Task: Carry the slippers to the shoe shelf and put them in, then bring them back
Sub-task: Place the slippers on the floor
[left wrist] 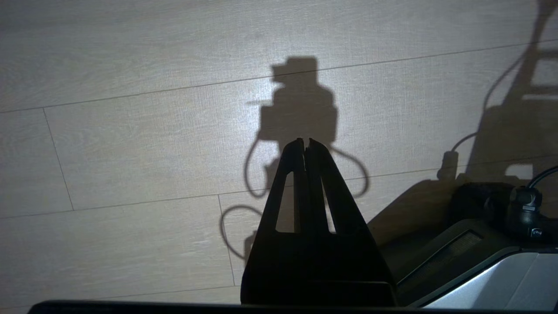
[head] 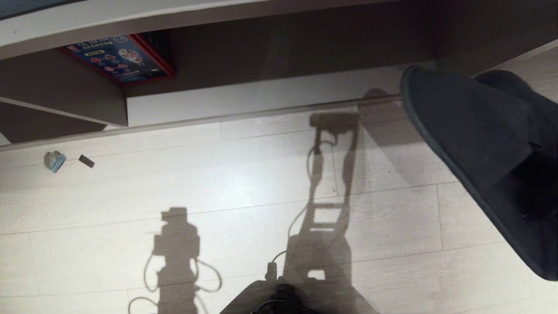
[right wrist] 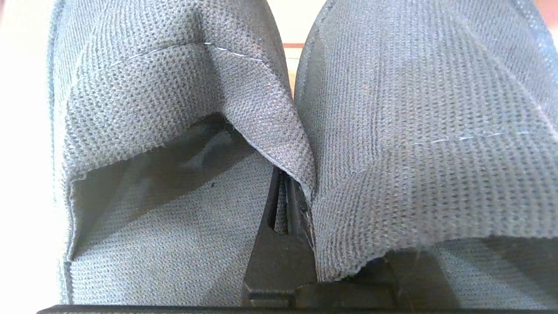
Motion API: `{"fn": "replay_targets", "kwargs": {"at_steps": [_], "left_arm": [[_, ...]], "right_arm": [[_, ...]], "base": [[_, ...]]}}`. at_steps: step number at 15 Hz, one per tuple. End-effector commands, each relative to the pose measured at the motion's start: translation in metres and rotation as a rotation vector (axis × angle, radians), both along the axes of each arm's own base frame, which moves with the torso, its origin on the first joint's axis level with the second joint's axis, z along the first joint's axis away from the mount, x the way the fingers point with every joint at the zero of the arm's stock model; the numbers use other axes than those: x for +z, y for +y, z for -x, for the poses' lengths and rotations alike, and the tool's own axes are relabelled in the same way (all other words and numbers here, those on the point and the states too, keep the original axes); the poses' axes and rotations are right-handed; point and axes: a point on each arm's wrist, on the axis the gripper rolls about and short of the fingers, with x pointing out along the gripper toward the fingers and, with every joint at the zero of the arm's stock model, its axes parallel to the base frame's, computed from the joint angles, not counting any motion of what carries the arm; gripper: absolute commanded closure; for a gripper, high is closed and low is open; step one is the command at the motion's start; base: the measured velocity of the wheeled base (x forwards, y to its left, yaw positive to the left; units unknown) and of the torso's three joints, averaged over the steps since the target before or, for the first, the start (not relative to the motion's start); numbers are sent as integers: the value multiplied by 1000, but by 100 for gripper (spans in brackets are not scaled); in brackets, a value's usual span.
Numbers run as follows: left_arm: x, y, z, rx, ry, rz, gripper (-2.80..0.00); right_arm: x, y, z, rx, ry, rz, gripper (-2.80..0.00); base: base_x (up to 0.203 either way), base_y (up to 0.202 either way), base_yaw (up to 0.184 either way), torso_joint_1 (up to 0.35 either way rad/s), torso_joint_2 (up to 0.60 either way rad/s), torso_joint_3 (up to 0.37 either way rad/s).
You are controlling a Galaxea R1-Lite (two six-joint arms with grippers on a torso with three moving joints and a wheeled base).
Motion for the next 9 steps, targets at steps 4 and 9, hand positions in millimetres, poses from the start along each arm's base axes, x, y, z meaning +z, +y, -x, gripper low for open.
{"fn": "replay_targets", "kwargs": {"at_steps": [4, 9], "left_arm": [[0, 0, 0, 0, -3, -2, 0], [0, 0, 0, 0, -1, -2, 0]], "right_arm": [[-18, -23, 103, -91, -100, -97, 0], [-52, -21, 142, -154, -125, -141, 0]], "base": [[0, 0, 0, 0, 0, 0], [0, 0, 0, 0, 0, 0]]}}
